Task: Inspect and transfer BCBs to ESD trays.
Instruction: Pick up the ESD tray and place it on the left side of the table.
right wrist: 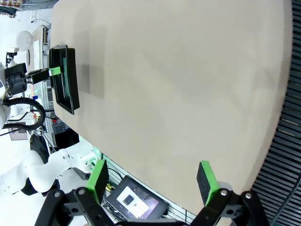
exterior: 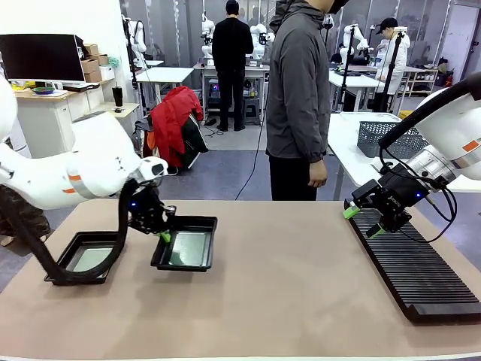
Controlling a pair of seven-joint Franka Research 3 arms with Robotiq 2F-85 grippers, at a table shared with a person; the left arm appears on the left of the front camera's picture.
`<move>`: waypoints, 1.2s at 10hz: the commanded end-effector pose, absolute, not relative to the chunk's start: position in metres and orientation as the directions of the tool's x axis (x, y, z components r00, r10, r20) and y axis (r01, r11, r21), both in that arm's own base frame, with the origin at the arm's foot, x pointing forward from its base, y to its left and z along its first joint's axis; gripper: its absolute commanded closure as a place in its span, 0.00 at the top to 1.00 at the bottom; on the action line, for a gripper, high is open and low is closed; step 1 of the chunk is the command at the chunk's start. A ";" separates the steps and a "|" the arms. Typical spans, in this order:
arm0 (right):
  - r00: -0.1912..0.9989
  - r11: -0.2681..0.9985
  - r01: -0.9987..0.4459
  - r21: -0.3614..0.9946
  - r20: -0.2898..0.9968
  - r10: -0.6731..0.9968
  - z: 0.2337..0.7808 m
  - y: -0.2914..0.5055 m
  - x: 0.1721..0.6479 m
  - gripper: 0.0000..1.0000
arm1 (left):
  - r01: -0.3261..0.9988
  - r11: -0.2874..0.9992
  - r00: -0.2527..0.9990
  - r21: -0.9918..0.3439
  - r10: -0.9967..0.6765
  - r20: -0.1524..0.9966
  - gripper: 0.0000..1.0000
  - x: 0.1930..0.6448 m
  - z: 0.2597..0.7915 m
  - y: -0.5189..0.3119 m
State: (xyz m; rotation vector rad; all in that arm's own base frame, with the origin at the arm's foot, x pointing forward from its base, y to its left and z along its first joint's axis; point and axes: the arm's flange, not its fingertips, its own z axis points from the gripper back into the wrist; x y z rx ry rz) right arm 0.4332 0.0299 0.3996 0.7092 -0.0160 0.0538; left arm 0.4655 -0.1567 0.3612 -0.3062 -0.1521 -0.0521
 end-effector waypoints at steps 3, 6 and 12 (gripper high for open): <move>0.999 0.764 -0.035 0.644 0.029 0.021 0.400 0.032 0.434 1.00 | 0.079 0.941 0.989 -0.328 -0.033 0.145 0.00 0.462 0.355 -0.102; 0.999 0.764 -0.035 0.644 0.029 0.021 0.400 0.032 0.434 1.00 | 0.086 0.942 0.988 -0.324 -0.040 0.147 0.00 0.469 0.352 -0.084; 0.999 0.764 -0.035 0.644 0.029 0.021 0.400 0.032 0.434 1.00 | 0.064 0.944 0.992 -0.323 -0.024 0.127 0.00 0.482 0.334 -0.067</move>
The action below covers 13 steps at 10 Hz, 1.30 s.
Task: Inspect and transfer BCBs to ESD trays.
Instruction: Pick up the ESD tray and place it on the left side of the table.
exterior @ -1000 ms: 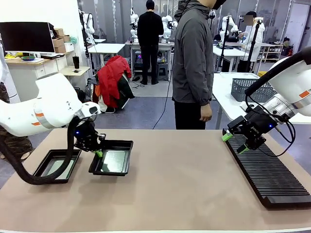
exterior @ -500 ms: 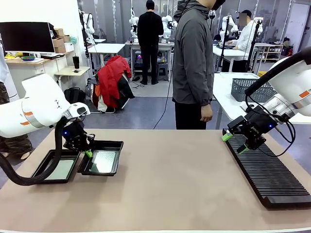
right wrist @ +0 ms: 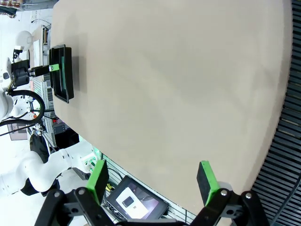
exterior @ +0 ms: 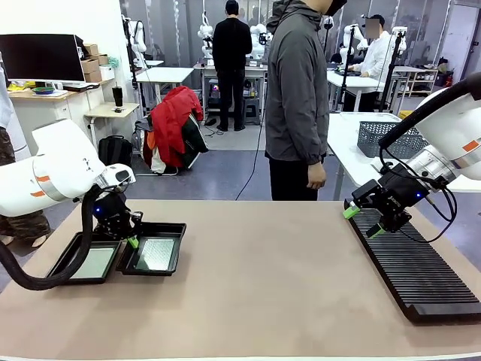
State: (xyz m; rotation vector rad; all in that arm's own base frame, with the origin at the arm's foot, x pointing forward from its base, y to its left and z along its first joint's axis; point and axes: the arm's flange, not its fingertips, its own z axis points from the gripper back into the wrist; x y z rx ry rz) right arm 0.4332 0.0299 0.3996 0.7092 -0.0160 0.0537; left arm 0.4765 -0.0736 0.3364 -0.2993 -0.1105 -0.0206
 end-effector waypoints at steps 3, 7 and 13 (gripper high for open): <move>0.999 0.764 -0.035 0.644 0.029 0.021 0.400 0.032 0.434 1.00 | 0.049 0.947 0.991 -0.318 -0.006 0.134 0.00 0.488 0.323 -0.065; 0.999 0.764 -0.035 0.644 0.029 0.021 0.400 0.032 0.434 1.00 | 0.045 0.948 0.991 -0.314 -0.003 0.133 0.00 0.488 0.312 -0.060; 0.999 0.764 -0.035 0.644 0.029 0.021 0.400 0.032 0.434 1.00 | 0.052 0.944 0.991 -0.325 -0.008 0.134 0.00 0.488 0.305 -0.061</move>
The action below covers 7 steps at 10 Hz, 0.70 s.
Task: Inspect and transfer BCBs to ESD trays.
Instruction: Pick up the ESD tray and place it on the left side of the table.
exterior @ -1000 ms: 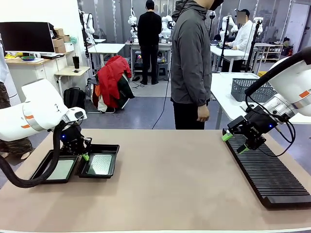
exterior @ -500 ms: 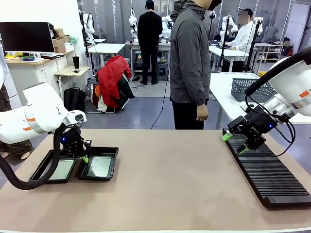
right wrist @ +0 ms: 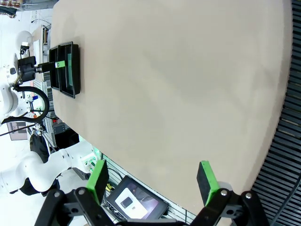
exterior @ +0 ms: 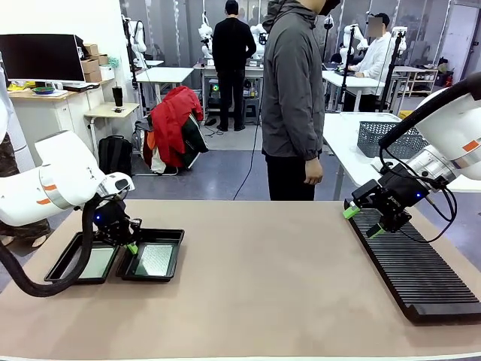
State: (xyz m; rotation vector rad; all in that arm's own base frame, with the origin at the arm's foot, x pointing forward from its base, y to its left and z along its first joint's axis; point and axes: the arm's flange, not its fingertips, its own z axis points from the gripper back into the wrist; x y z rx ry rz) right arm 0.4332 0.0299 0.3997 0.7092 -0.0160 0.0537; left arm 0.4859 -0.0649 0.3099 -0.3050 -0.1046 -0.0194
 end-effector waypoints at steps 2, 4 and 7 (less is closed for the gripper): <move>0.999 0.764 -0.035 0.644 0.029 0.021 0.400 0.032 0.434 1.00 | 0.062 0.945 0.991 -0.321 -0.020 0.132 0.00 0.485 0.305 -0.064; 0.999 0.764 -0.035 0.644 0.029 0.021 0.400 0.032 0.434 1.00 | 0.036 0.954 0.994 -0.299 -0.004 0.105 0.00 0.486 0.310 -0.065; 0.999 0.764 -0.035 0.644 0.029 0.021 0.400 0.032 0.434 1.00 | 0.027 0.956 0.995 -0.291 0.001 0.098 0.03 0.484 0.311 -0.069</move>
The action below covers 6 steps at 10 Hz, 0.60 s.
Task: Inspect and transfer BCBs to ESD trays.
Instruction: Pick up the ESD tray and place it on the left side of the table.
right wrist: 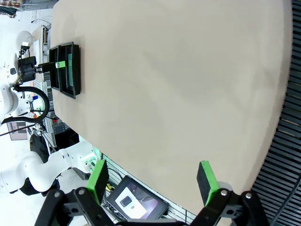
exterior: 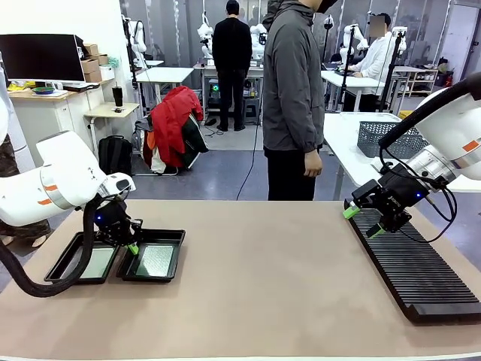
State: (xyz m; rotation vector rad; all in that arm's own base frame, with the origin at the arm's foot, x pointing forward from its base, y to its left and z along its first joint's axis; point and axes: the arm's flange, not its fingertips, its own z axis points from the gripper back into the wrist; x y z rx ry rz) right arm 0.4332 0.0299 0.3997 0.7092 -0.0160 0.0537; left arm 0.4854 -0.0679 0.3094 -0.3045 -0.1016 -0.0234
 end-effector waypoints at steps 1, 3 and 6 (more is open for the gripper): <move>0.999 0.764 -0.035 0.644 0.029 0.021 0.400 0.032 0.434 1.00 | 0.027 0.959 0.996 -0.283 0.000 0.095 0.21 0.482 0.313 -0.070; 0.999 0.764 -0.035 0.644 0.029 0.021 0.400 0.032 0.434 1.00 | 0.019 0.965 0.995 -0.261 0.006 0.096 0.39 0.478 0.318 -0.073; 0.999 0.764 -0.035 0.644 0.029 0.021 0.400 0.032 0.434 1.00 | 0.022 0.973 0.994 -0.230 0.003 0.108 0.44 0.469 0.334 -0.079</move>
